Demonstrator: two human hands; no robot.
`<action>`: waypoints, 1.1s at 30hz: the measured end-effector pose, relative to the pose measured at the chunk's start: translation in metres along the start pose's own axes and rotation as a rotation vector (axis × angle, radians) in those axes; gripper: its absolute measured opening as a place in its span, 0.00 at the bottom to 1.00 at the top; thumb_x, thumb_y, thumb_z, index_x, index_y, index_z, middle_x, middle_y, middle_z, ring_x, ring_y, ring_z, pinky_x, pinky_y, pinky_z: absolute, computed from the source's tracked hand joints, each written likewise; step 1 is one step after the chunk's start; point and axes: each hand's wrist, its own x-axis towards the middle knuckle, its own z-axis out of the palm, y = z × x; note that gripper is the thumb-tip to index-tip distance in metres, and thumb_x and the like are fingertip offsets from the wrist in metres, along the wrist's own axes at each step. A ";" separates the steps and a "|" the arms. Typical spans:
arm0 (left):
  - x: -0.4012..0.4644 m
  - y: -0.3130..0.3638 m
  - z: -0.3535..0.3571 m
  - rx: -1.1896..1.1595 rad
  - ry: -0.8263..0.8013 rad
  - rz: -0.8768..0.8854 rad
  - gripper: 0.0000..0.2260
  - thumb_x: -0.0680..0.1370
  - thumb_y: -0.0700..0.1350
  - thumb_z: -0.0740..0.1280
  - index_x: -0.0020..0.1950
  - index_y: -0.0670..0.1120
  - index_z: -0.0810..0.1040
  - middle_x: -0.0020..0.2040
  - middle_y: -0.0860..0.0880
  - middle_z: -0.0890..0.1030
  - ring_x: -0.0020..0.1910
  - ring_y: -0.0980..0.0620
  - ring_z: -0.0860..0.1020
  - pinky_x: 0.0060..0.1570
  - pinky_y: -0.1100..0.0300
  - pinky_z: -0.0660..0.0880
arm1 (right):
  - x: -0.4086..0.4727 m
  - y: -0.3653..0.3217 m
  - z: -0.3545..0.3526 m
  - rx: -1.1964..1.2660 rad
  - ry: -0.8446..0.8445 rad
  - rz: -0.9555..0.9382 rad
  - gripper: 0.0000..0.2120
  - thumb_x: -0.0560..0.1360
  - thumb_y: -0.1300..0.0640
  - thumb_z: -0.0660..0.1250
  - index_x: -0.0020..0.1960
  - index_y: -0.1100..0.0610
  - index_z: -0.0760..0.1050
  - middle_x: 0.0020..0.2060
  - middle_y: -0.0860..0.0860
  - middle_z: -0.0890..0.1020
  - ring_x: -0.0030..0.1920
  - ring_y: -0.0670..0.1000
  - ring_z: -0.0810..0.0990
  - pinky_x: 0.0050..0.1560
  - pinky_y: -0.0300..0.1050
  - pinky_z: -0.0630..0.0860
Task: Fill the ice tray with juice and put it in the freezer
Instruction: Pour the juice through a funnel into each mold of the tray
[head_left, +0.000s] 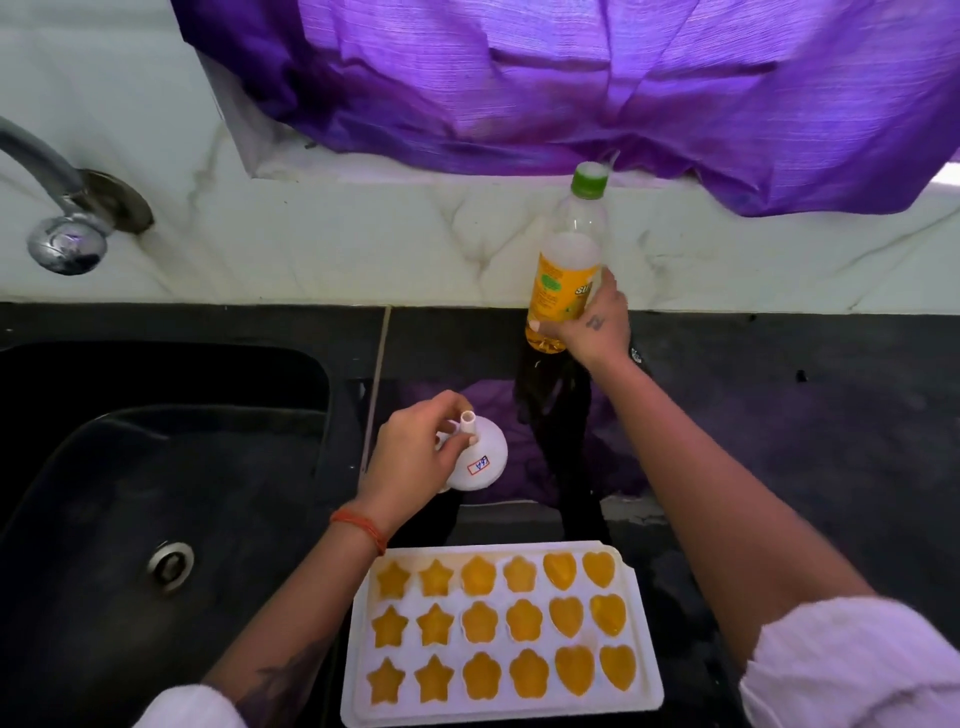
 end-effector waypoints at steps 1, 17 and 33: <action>0.003 0.001 -0.003 0.002 0.014 0.002 0.07 0.71 0.40 0.72 0.47 0.46 0.78 0.44 0.48 0.82 0.45 0.53 0.81 0.45 0.51 0.79 | -0.011 -0.001 -0.002 -0.011 0.060 0.042 0.47 0.61 0.52 0.79 0.73 0.59 0.58 0.65 0.60 0.69 0.66 0.60 0.68 0.66 0.52 0.67; 0.078 0.008 -0.042 -0.048 0.147 0.050 0.17 0.74 0.43 0.70 0.62 0.48 0.76 0.57 0.49 0.81 0.51 0.52 0.81 0.53 0.58 0.77 | -0.059 -0.039 0.059 0.098 -0.114 -0.384 0.10 0.71 0.50 0.71 0.48 0.54 0.80 0.44 0.52 0.81 0.45 0.50 0.78 0.41 0.42 0.71; 0.014 -0.044 -0.049 -0.007 0.156 -0.177 0.17 0.73 0.46 0.72 0.61 0.49 0.77 0.57 0.50 0.80 0.50 0.51 0.80 0.54 0.50 0.78 | -0.023 -0.032 0.073 -0.062 -0.190 -0.221 0.22 0.72 0.57 0.71 0.64 0.61 0.73 0.57 0.59 0.80 0.56 0.58 0.78 0.55 0.45 0.72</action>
